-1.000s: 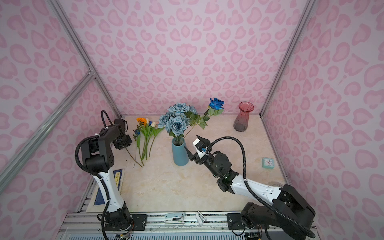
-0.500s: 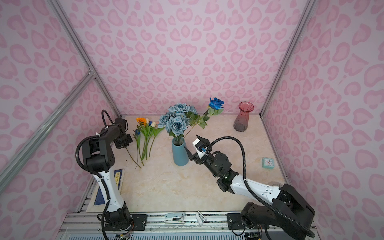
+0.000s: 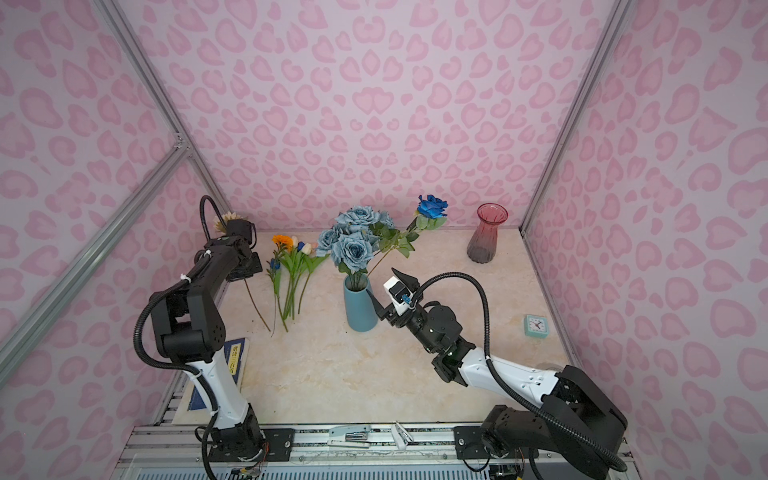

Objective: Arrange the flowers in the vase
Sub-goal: 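Grasp the sunflower stem with the left gripper and lift it high, then carry the sunflower toward the teal vase with the left gripper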

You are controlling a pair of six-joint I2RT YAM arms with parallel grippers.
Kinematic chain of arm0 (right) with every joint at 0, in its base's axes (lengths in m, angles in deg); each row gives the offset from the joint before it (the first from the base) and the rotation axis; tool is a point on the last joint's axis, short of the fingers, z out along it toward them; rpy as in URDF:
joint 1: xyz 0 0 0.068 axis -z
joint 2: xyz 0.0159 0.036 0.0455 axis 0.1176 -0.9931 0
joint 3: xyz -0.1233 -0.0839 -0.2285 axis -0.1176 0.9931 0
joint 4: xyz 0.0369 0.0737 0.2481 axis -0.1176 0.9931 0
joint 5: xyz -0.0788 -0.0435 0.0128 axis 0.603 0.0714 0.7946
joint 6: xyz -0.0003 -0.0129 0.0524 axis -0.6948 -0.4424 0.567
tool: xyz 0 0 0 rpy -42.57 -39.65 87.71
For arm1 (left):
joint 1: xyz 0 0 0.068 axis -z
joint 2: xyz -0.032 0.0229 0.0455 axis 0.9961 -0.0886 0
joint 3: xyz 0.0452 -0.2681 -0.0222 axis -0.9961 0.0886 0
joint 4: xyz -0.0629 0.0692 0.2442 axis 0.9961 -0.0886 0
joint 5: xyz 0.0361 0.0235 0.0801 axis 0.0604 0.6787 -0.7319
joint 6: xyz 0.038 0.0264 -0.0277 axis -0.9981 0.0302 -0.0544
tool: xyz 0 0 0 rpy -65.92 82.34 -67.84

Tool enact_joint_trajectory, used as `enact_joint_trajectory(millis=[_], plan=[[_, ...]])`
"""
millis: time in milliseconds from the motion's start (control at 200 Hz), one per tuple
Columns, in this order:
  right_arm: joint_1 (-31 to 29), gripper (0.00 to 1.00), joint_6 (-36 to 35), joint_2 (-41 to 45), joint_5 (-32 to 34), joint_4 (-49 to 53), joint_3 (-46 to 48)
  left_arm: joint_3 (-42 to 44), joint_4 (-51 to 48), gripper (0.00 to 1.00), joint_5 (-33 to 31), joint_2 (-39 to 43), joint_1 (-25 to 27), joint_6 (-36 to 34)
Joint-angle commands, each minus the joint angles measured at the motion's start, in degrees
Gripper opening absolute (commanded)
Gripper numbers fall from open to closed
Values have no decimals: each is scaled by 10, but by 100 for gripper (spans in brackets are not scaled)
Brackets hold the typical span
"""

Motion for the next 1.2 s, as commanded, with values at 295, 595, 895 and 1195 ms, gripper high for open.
enact_joint_trajectory(millis=[295,595,895,1195], plan=[[0,80,-10,10,30,-39,13,82,123,3,-82,213,78,-30],[-1,80,-17,12,47,-58,19,267,352,0,72,448,174,-58],[-1,79,-21,6,54,-72,18,426,471,0,225,660,272,-81],[-2,79,-16,-9,38,-78,-4,439,630,0,401,665,289,-24]])
